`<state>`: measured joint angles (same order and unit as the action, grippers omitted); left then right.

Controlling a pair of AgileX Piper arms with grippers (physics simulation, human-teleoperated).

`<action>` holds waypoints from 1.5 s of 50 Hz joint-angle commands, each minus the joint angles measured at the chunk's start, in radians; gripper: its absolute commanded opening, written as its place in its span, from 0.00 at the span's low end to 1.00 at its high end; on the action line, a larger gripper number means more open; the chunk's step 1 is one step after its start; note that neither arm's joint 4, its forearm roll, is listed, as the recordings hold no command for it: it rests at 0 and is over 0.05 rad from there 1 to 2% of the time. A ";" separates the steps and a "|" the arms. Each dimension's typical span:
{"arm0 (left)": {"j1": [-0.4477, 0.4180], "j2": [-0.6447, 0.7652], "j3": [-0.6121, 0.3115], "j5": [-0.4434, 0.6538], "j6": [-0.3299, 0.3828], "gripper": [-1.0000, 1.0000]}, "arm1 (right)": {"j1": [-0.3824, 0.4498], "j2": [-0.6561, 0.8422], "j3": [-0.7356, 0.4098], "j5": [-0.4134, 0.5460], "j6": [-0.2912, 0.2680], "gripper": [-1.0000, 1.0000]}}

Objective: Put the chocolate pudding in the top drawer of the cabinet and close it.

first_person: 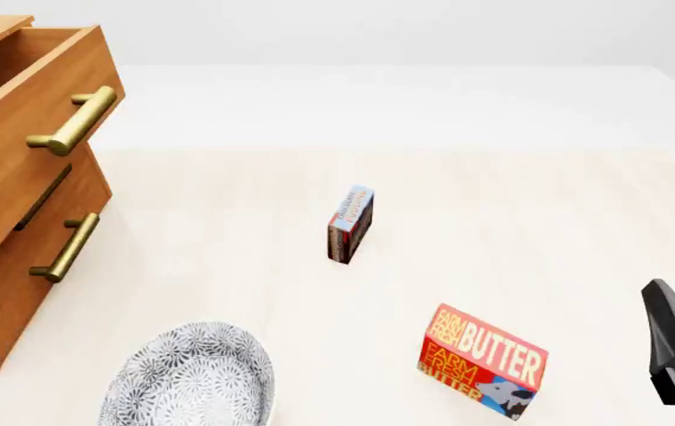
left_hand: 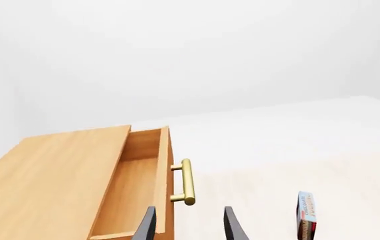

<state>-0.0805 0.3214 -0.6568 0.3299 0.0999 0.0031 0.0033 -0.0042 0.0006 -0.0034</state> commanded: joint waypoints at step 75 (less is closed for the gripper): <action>0.040 0.543 -0.539 0.414 -0.166 1.00 | 0.000 -0.001 0.000 0.001 0.000 1.00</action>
<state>-0.0538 0.8316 -1.1664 0.6989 -0.0485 0.0030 0.0027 -0.0042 0.0013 -0.0033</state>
